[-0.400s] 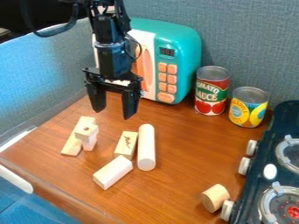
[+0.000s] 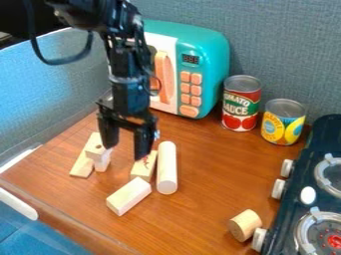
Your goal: Put the block on top of the cube with hole in the middle
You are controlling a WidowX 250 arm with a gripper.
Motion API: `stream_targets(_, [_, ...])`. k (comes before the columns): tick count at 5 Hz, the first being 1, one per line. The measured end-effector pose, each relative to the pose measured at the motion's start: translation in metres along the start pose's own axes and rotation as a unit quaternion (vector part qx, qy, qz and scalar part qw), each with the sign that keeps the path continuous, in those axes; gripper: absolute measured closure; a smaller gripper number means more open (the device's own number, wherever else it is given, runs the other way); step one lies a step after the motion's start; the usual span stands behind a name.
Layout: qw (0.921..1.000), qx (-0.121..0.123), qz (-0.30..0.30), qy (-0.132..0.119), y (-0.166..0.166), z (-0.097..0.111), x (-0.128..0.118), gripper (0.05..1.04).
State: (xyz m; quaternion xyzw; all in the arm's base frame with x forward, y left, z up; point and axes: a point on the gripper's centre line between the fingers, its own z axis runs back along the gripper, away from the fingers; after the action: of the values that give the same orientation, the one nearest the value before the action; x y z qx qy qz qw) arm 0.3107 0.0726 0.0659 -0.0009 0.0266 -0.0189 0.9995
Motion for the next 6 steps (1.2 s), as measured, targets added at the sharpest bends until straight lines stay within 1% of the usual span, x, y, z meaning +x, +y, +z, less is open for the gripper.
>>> stream_targets(1, [0.9931, 0.045, -0.106, 0.025, -0.019, -0.022, -0.012, 0.083])
stream_targets(2, [0.9900, 0.035, -0.132, 0.033, -0.020, -0.036, -0.023, 0.083])
stream_targets(3, [0.9922, 0.031, -0.112, 0.043, -0.016, -0.053, -0.025, 0.083])
stream_targets(4, [0.9942, 0.021, -0.087, 0.059, -0.005, -0.063, -0.023, 0.083])
stream_targets(5, [0.9970, 0.021, -0.062, 0.041, 0.001, -0.063, -0.016, 0.134])
stream_targets(6, [0.9980, 0.013, -0.051, 0.037, 0.006, -0.063, -0.017, 0.431])
